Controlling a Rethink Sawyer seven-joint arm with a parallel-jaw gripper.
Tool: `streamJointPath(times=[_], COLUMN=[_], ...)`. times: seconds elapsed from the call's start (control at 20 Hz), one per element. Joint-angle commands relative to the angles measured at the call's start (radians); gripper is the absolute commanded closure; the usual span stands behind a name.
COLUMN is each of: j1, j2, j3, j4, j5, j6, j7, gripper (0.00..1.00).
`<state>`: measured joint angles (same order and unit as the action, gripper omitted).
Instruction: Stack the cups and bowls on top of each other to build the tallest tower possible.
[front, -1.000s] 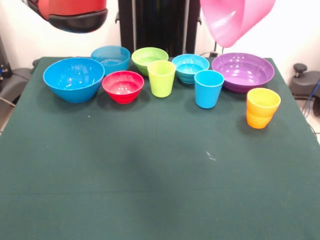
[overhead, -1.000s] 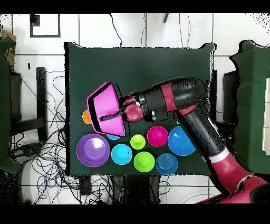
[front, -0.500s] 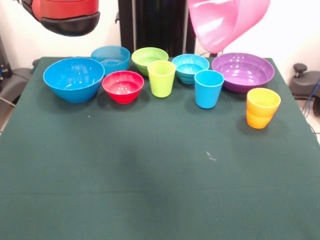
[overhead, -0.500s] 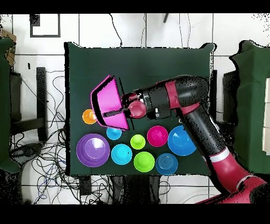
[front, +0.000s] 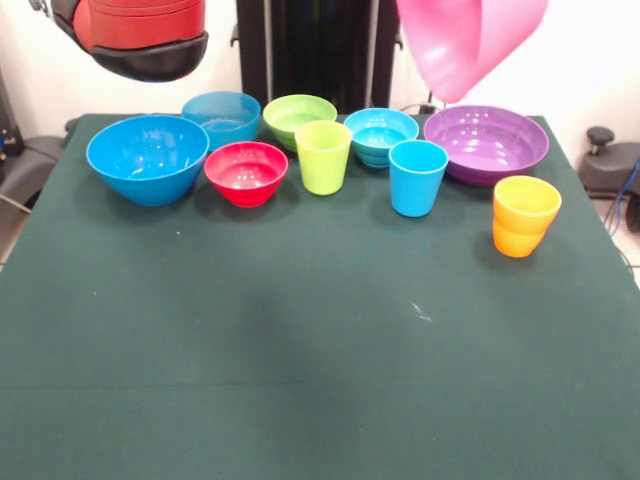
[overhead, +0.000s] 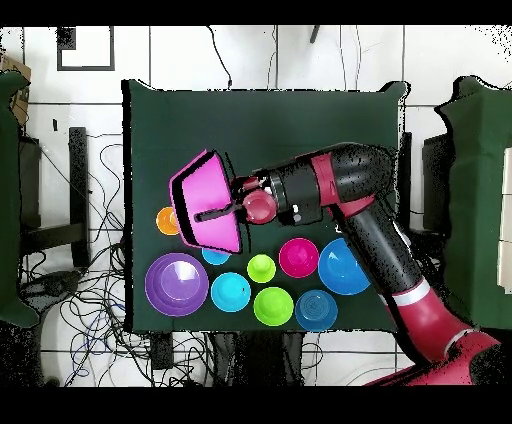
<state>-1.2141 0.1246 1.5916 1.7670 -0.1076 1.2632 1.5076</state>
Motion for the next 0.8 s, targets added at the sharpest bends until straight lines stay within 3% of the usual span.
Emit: streamJointPath(times=[0.05, 0.45, 0.8], j1=[0.05, 0.059, 0.1], j2=[0.023, 0.094, 0.168], j3=[-0.13, -0.098, -0.049], j4=[-0.106, -0.037, 0.037], j5=[-0.031, -0.034, -0.064], j6=[0.048, -0.095, -0.352], j7=[-0.18, -0.162, -0.103], gripper=[0.0, 0.0, 0.0])
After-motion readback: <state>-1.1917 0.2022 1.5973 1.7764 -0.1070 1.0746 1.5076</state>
